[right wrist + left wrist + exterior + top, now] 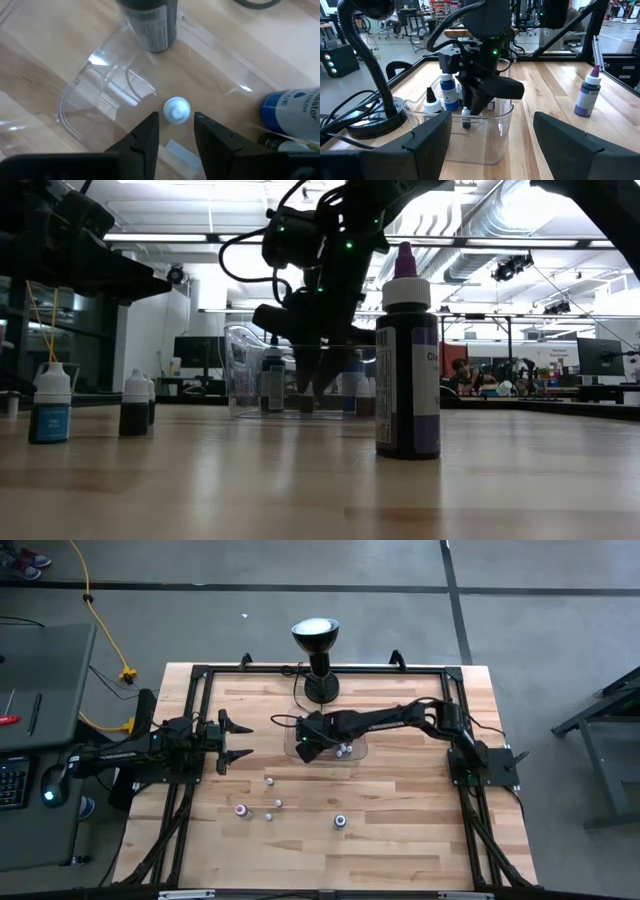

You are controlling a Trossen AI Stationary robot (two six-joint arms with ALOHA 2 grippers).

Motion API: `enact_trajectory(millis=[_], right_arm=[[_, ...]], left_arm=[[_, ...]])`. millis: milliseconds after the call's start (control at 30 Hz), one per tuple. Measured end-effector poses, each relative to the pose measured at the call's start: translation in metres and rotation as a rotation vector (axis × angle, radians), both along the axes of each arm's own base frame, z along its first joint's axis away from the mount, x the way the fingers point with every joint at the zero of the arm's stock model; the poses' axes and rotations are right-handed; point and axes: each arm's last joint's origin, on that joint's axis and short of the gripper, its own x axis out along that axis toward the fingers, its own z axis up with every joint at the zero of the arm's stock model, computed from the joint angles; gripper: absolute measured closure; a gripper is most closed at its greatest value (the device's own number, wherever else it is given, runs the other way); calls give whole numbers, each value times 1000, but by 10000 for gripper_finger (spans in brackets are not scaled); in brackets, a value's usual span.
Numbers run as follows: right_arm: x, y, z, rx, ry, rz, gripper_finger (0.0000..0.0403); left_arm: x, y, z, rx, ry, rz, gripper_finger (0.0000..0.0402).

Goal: Pick & Place food coloring
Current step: Put the small blue food coloring bottle into the transparent bin

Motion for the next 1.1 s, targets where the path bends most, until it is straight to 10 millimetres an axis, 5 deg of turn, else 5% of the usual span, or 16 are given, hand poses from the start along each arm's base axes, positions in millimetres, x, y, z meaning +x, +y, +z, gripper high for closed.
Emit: enact_trajectory(millis=[500, 1100], right_arm=[[-10, 9, 35, -54, -34, 48, 217], [-39, 56, 119, -267, -192, 208, 196]], left_arm=[[0, 0, 0, 0, 0, 0, 124], [0, 0, 0, 0, 0, 0, 124]])
